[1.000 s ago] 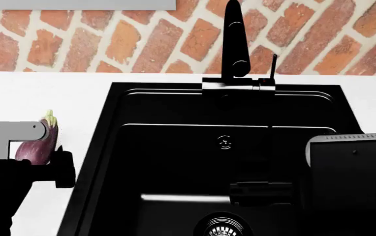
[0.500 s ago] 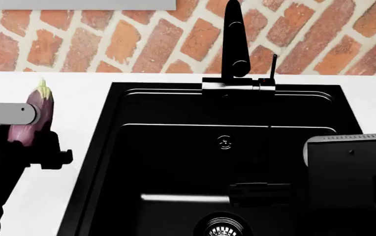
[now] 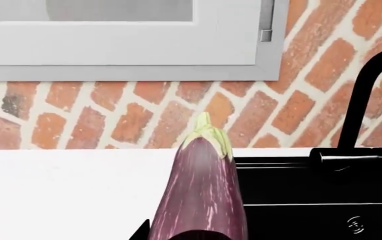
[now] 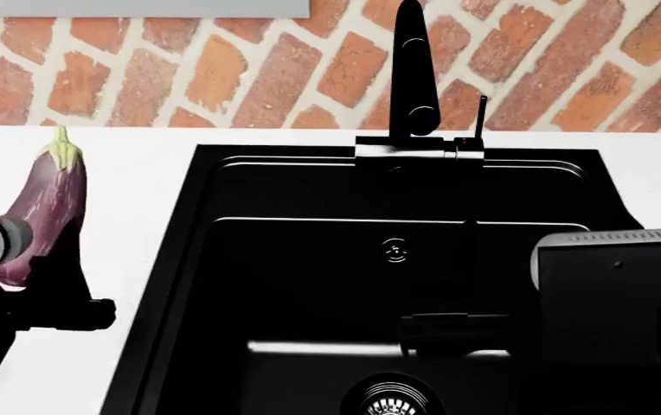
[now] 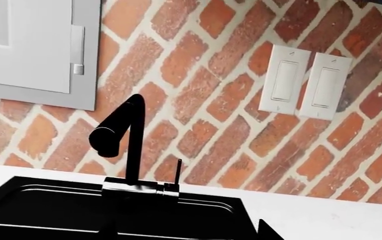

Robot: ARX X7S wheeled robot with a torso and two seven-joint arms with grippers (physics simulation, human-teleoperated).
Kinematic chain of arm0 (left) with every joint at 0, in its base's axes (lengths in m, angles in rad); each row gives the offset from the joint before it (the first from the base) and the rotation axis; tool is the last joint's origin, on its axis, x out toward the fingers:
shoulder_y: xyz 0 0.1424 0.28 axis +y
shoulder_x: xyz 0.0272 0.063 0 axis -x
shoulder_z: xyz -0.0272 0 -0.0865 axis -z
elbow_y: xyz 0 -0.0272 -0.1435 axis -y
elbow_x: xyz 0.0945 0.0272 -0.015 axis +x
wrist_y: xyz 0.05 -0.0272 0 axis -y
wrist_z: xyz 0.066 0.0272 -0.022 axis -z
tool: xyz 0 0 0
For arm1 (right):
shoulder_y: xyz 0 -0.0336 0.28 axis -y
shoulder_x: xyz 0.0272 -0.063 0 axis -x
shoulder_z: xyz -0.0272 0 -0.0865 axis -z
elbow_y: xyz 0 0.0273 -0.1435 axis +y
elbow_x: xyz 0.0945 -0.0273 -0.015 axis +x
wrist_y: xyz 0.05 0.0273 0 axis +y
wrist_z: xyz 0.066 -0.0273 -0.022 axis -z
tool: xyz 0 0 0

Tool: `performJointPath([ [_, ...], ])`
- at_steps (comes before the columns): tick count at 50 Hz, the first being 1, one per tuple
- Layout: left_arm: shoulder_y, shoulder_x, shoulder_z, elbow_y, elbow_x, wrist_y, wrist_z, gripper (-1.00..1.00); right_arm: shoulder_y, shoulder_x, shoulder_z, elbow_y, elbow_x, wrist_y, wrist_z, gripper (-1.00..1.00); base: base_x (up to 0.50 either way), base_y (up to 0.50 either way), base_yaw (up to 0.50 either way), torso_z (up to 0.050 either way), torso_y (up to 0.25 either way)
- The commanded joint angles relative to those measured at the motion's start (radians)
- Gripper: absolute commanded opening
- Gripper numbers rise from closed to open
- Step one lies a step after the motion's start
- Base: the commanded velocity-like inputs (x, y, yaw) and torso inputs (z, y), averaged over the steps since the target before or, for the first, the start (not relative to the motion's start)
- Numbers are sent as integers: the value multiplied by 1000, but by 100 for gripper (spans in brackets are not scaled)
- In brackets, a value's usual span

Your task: There is a mixed pile of frozen fruits and vegetables on the counter. Locate all the frozen vegetables and place the items in a bowl on the counter. Take all the frozen fruits and defrost them in a running sink.

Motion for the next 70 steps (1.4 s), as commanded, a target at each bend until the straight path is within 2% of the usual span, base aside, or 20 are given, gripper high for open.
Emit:
performJointPath([
  [1,23,8,-31,72,-63,-23,-42,-100,9,0,5,-14,5,0,16,100,0,0,0,0,0],
  [70,31,-11,-22,80,-118,-19,-66,-100,27,27,-11,-29,15,9,29,100,-6,-495,0,0,0],
])
